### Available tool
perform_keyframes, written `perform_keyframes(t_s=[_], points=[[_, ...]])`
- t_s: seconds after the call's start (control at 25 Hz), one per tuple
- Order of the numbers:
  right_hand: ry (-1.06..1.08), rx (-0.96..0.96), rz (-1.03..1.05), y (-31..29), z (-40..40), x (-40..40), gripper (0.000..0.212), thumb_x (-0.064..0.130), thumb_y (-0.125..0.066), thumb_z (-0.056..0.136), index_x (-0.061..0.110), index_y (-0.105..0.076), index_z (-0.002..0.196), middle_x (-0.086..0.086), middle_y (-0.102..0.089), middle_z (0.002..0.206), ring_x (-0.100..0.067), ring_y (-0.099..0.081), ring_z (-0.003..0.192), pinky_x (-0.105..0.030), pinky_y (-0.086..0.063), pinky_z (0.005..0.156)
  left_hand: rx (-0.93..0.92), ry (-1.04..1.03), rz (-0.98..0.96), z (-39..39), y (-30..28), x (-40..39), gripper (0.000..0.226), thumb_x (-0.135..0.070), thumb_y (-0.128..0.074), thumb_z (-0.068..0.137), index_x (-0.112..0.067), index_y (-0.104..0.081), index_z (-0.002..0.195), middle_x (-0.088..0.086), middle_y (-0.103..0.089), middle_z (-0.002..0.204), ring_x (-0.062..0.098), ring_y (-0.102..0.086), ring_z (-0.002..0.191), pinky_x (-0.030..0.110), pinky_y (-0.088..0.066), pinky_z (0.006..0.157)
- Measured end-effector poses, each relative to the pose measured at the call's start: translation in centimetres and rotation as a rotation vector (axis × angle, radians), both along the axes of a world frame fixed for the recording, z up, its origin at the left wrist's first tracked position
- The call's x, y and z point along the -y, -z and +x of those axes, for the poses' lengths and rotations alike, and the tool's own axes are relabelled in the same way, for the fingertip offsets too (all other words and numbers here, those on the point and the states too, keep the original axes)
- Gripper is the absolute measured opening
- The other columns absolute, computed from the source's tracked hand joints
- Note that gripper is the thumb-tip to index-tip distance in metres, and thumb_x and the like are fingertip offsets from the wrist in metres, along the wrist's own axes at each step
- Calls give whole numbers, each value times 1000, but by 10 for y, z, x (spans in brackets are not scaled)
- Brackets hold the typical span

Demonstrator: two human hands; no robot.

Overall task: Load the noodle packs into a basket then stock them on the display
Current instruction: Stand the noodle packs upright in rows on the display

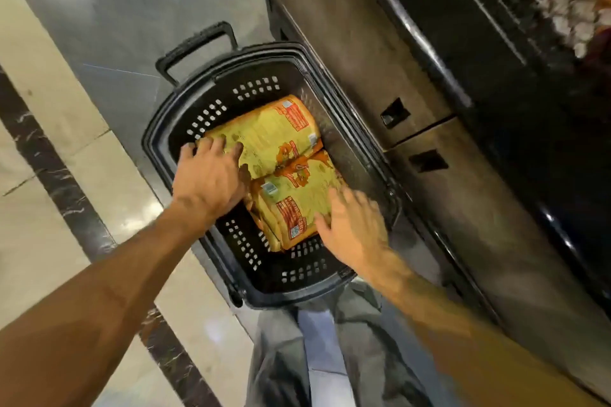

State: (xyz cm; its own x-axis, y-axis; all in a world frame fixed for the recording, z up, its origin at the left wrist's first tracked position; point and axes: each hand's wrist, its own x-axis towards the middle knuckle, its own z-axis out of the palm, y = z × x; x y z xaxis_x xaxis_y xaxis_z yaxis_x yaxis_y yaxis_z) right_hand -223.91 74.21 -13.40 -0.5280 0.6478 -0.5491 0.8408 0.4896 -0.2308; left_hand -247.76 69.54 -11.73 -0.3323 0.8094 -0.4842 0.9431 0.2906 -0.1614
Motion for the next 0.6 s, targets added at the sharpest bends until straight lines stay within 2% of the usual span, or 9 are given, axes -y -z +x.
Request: perform_keyframes(t_s=[0.04, 0.12, 0.2, 0.28, 0.32, 0.4, 0.48, 0.56, 0.6], points=[[20, 17, -24, 5, -4, 1, 65, 53, -37, 103, 14, -30, 155, -14, -43, 154, -32, -44, 139, -49, -39, 111, -22, -4, 3, -10, 4, -4, 58, -52, -32, 98, -21, -47, 144, 12, -48, 145, 32, -45, 132, 52, -37, 107], [138, 49, -83, 58, -8, 11, 70, 60, -29, 103, 16, -27, 157, -15, -36, 159, -33, -38, 144, -49, -36, 114, -4, 1, -11, -26, 56, -21, 59, -55, -27, 101, -23, -39, 149, 12, -35, 158, 32, -33, 143, 56, -32, 113], [280, 54, -198, 98, -16, 22, 75, 66, -21, 101, 19, -22, 159, -17, -25, 164, -35, -28, 150, -52, -31, 117, 37, 4, -101, -42, 95, -33, 66, -59, -19, 101, -24, -24, 157, 12, -17, 166, 32, -19, 151, 58, -24, 118], [482, -36, -357, 109, -24, 30, 79, 71, -22, 99, 21, -15, 160, -17, -13, 167, -37, -15, 153, -55, -24, 122, 49, 41, -189, -48, 110, -34, 76, -66, -11, 97, -24, -11, 160, 13, -8, 168, 34, -12, 153, 59, -18, 121], [624, -98, -408, 119, -30, 38, 81, 71, -28, 97, 22, -13, 159, -16, -9, 167, -37, -11, 154, -55, -23, 122, 59, 37, -212, -53, 123, -37, 77, -68, -13, 96, -24, -11, 159, 14, -10, 167, 37, -14, 153, 60, -17, 120], [898, -193, -436, 124, -41, 40, 89, 70, -50, 91, 20, -15, 155, -13, -9, 164, -36, -10, 152, -50, -27, 121, 140, -80, -182, -58, 135, -42, 78, -71, -34, 95, -27, -17, 157, 17, -24, 161, 41, -26, 147, 61, -22, 118], [1216, -272, -474, 119, -45, 35, 100, 62, -74, 81, 15, -20, 150, -10, -24, 151, -30, -22, 147, -41, -36, 115, 230, -267, -136, -62, 133, -53, 93, -69, -64, 83, -28, -20, 154, 19, -39, 149, 42, -39, 136, 60, -32, 113], [1404, -411, -665, 121, -42, 29, 89, 44, -78, 86, 10, -28, 151, -2, -42, 136, -21, -34, 139, -35, -38, 111, 315, -391, -100, -68, 129, -68, 109, -58, -85, 68, -23, -25, 152, 18, -49, 140, 38, -50, 125, 52, -45, 103], [1453, -479, -829, 123, -40, 26, 76, 39, -75, 90, 6, -37, 148, -5, -48, 141, -24, -40, 139, -33, -40, 108, 336, -411, -104, -67, 124, -74, 107, -52, -89, 65, -17, -31, 149, 16, -54, 134, 35, -55, 117, 47, -50, 93]])
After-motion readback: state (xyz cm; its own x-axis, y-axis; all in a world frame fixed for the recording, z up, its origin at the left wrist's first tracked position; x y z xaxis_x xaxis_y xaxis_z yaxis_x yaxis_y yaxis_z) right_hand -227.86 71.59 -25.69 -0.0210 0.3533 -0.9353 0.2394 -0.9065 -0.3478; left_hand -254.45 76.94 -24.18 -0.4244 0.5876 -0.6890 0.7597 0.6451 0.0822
